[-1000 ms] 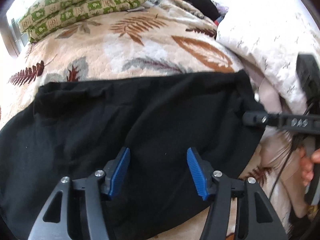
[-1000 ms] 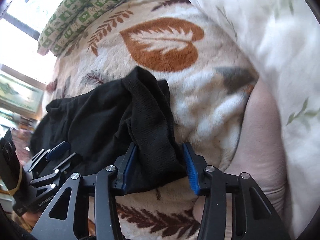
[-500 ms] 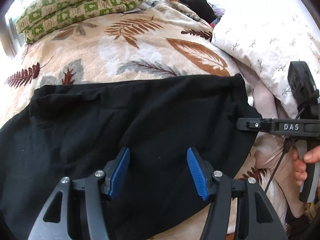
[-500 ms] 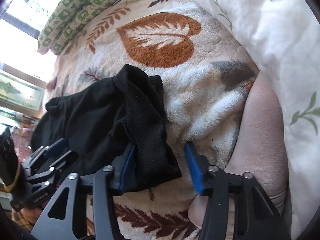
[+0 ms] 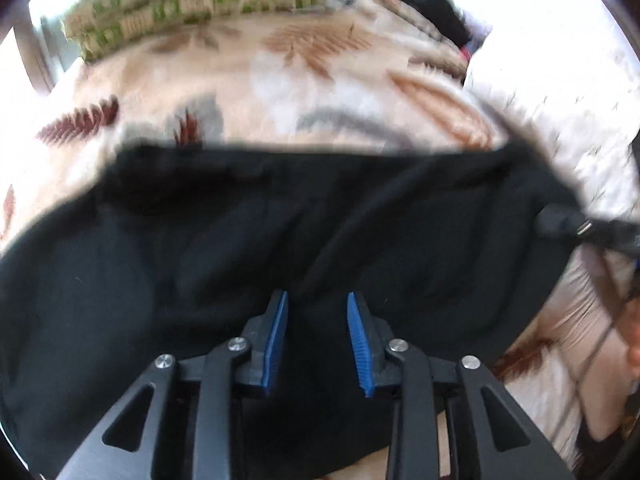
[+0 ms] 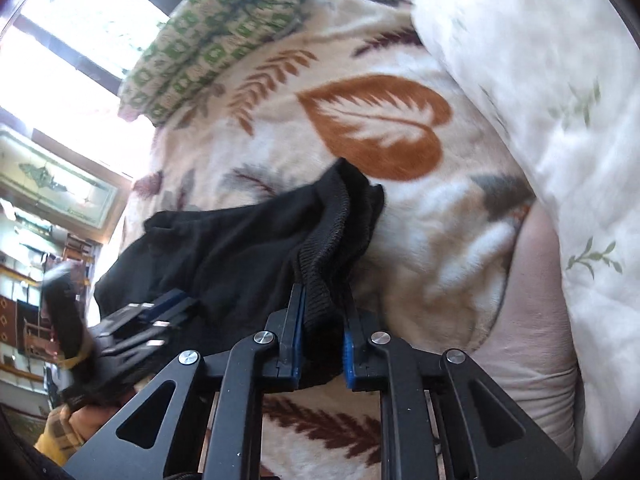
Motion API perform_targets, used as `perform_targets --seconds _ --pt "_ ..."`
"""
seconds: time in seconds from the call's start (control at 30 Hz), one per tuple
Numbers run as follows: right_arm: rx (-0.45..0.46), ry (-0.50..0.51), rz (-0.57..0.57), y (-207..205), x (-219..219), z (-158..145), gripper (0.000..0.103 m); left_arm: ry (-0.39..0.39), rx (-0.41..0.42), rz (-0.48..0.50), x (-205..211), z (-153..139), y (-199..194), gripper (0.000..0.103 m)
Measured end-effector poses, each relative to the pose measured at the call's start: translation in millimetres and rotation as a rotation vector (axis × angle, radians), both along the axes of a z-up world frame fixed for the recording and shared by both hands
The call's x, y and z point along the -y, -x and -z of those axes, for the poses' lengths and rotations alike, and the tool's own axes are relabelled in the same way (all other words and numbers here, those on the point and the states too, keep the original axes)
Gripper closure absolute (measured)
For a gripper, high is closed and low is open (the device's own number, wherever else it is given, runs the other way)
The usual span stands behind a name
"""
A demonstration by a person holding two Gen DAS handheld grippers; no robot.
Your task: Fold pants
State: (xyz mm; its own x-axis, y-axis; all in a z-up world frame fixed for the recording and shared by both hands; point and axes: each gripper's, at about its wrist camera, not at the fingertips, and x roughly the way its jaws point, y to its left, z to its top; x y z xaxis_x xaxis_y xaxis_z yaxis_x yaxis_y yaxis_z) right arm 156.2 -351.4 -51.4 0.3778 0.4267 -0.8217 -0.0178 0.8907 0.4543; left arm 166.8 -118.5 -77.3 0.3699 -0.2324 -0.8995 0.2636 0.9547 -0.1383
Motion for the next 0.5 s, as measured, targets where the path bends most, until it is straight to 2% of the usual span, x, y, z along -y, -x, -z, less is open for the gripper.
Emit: perform_targets --seconds 0.1,0.13,0.23,0.27,0.33,0.5 --pt "0.043 0.016 -0.026 5 -18 -14 0.089 -0.028 0.028 0.030 5 -4 3 0.070" --pt "0.057 0.018 -0.034 7 -24 -19 0.089 -0.004 0.023 0.021 2 -6 3 0.070" --pt "0.099 0.025 -0.067 11 -43 -30 0.089 0.154 -0.010 -0.040 -24 -16 6 0.070" --pt "0.115 0.032 -0.082 13 -51 -34 0.089 0.176 0.000 -0.058 -33 -21 8 0.070" --pt "0.133 0.039 -0.120 15 -68 -37 0.089 0.182 0.022 -0.086 -57 -29 12 0.070" --pt "0.156 0.042 -0.220 12 -116 -36 0.089 0.211 0.013 -0.165 -116 -38 10 0.070"
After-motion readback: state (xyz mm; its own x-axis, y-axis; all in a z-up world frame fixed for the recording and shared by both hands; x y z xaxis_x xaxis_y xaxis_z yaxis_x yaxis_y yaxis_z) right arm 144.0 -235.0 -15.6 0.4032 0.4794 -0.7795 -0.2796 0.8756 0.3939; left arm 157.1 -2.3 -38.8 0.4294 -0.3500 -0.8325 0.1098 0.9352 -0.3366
